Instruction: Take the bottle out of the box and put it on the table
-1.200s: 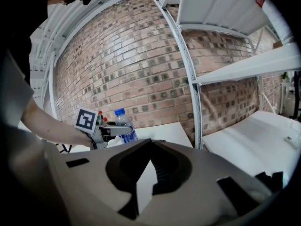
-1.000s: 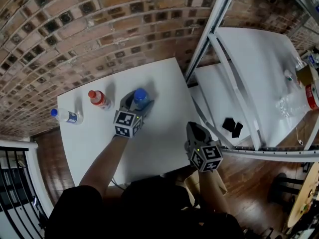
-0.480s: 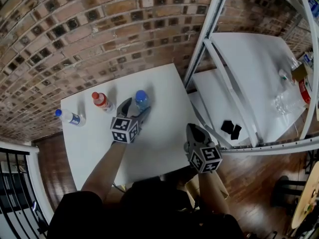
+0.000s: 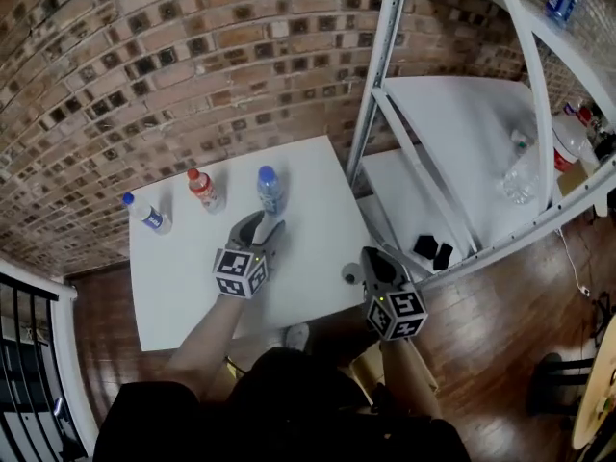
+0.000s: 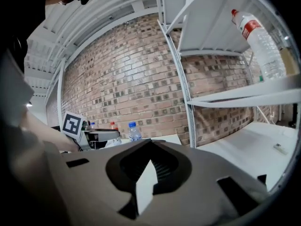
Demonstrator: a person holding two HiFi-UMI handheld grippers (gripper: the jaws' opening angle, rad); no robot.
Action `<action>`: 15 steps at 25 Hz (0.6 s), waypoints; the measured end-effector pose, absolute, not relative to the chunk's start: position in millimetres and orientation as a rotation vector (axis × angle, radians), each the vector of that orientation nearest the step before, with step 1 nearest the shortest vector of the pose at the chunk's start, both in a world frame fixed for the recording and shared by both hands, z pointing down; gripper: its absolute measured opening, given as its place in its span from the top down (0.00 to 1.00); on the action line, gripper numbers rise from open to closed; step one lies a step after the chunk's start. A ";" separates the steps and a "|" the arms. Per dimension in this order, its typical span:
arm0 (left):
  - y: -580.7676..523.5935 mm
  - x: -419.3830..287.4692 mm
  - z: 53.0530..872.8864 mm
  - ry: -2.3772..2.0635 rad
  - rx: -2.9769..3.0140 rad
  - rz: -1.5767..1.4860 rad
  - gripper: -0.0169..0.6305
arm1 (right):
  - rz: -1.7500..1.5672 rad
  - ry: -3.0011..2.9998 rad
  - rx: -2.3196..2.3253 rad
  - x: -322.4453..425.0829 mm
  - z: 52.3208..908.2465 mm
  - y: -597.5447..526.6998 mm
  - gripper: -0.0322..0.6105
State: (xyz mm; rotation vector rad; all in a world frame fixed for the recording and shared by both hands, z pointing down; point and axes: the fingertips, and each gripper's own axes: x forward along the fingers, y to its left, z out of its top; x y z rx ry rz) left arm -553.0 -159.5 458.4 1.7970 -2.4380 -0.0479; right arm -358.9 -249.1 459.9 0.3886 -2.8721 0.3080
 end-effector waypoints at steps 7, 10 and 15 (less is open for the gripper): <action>-132.6 -447.8 409.5 -2.474 1.867 -0.193 0.97 | 0.270 -2.922 0.458 -250.6 432.1 -231.8 0.94; -124.7 -397.6 393.4 -2.442 1.939 -0.229 0.97 | 0.283 -2.939 0.520 -201.9 425.1 -227.1 0.94; -117.1 -332.6 372.0 -2.391 2.054 -0.247 0.97 | 0.289 -2.964 0.621 -136.6 413.9 -217.4 0.94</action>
